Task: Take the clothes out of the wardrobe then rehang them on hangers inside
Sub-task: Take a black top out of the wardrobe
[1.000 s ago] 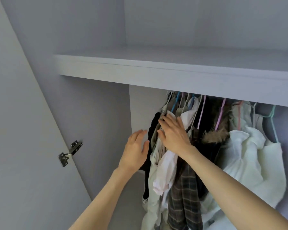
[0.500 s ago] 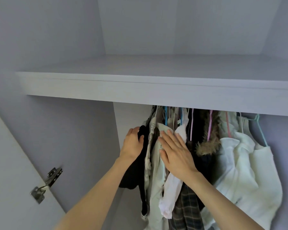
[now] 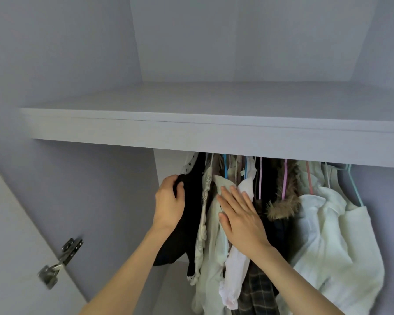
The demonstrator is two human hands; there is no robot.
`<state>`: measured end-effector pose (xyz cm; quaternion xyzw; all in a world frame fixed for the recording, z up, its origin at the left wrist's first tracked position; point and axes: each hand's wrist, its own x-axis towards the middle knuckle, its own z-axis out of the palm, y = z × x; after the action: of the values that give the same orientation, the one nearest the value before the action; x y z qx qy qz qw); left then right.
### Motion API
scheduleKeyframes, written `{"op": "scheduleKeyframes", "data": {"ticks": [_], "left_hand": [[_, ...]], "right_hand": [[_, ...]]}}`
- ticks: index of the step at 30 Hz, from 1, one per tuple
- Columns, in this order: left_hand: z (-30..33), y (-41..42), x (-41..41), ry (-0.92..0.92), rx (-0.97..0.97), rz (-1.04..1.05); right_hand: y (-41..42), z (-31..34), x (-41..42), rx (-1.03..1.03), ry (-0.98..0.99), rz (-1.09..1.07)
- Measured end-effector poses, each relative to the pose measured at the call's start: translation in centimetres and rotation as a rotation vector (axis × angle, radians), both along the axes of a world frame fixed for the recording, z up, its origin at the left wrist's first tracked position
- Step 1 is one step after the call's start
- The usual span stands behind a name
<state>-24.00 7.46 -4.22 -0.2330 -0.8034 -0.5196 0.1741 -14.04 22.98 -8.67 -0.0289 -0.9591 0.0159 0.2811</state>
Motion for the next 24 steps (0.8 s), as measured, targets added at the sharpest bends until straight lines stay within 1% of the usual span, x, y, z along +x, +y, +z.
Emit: {"op": "scheduleKeyframes", "data": {"ticks": [4, 6, 7, 10, 12, 15, 18, 22, 24], "left_hand": [[-2.3, -2.7, 2.7, -0.009, 0.009, 0.033], [-4.1, -3.8, 4.0, -0.045, -0.007, 0.046], [-5.0, -4.3, 4.7, -0.072, -0.012, 0.052], [-7.7, -6.2, 6.8, -0.134, -0.022, 0.086], [-9.0, -7.4, 8.2, -0.152, -0.036, 0.128], [-10.4, -8.7, 10.0, -0.176, -0.064, 0.179], [-11.1, -9.8, 11.4, -0.173, -0.097, 0.226], [-11.6, -12.0, 13.1, -0.178, -0.162, 0.267], [-11.7, -13.1, 13.7, -0.179, -0.189, 0.257]], "right_hand": [[-1.6, 0.4, 0.3, -0.139, 0.031, 0.079], [-3.6, 1.1, 0.4, -0.294, 0.081, 0.147], [-4.8, 1.9, 0.5, -0.421, 0.081, 0.192], [-7.9, 3.1, 0.1, -0.82, -0.082, 0.305], [-9.7, 3.1, -0.6, -0.953, -0.184, 0.328], [-12.2, 3.1, -2.0, -1.024, -0.268, 0.259], [-14.8, 2.3, -3.3, -1.197, -0.395, 0.114], [-17.2, 1.4, -3.2, -1.575, -0.398, 0.14], [-17.6, 1.3, -2.9, -1.625, -0.453, 0.156]]}}
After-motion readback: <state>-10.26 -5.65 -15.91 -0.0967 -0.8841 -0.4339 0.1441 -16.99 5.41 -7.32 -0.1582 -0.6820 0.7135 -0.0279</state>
